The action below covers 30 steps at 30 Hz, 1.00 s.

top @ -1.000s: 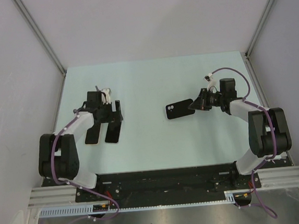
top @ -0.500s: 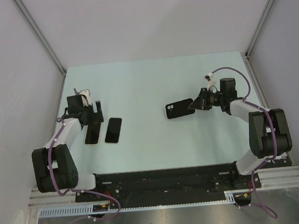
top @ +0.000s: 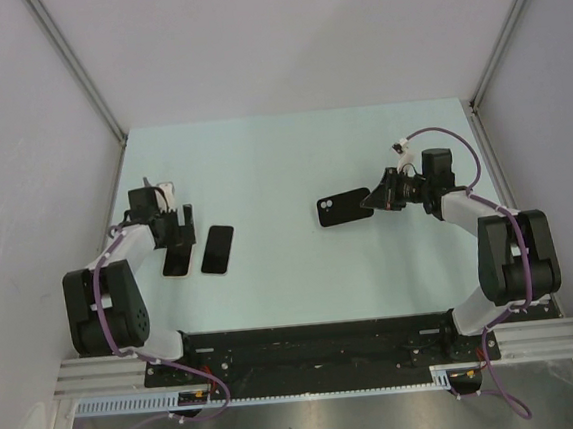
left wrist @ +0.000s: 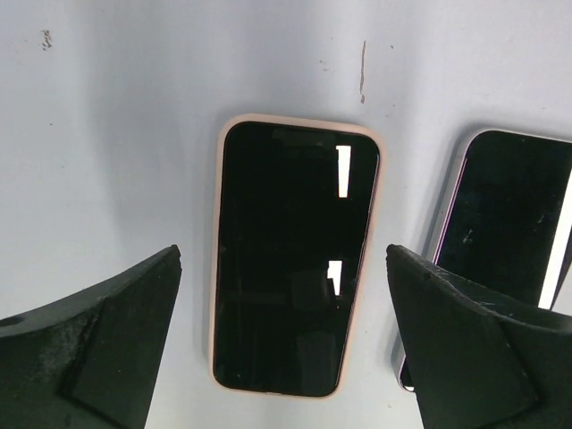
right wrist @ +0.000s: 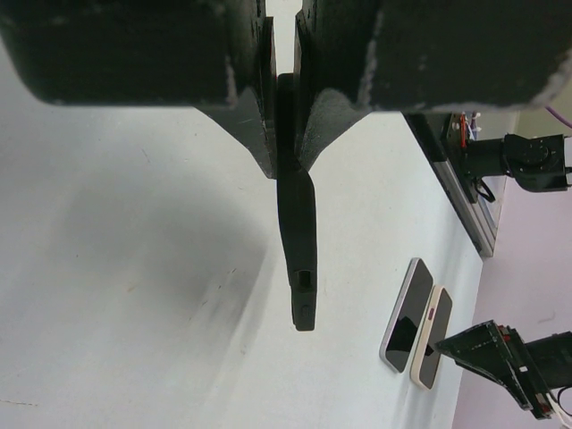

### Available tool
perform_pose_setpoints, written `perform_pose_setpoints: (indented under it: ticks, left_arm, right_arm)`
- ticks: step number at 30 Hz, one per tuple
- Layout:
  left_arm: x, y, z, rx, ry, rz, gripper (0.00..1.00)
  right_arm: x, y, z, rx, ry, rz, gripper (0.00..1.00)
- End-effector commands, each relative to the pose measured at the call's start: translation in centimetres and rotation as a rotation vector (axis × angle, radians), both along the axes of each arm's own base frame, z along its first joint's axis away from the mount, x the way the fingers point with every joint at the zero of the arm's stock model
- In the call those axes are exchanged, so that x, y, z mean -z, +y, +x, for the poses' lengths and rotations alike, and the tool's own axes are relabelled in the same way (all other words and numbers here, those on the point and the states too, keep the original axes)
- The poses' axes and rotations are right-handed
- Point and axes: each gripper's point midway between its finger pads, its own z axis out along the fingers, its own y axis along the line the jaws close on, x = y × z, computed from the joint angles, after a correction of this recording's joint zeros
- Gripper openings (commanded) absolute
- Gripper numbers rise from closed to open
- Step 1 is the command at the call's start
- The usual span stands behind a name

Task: Take the phone out of the phone case
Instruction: Place the phone at the center of the board, then move the phone to the center of the board.

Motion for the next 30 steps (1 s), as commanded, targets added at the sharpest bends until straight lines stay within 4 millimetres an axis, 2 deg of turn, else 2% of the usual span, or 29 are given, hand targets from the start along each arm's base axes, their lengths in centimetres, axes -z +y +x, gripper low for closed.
perform_pose_setpoints:
  ticks: [1,8,18,30]
  left_arm:
    - [0.7,0.1,-0.3,0.087,0.016,0.034,1.0]
    - [0.3,-0.4,-0.7,0.129,0.019,0.025,1.0]
    - [-0.5,0.2,-1.2,0.153,0.012,0.032,1.0]
    - [0.5,0.5,-1.8,0.199,0.06,0.029,1.0]
  right_arm:
    - [-2.3,0.2,0.4,-0.021,-0.083,0.006,0.0]
    - [-2.4,0.3,0.3,-0.027,-0.089,0.006,0.0]
    - [-2.9,0.4,0.1,-0.034,-0.104,0.007,0.0]
    - [-3.3,0.3,0.1,-0.036,-0.118,0.005,0.0]
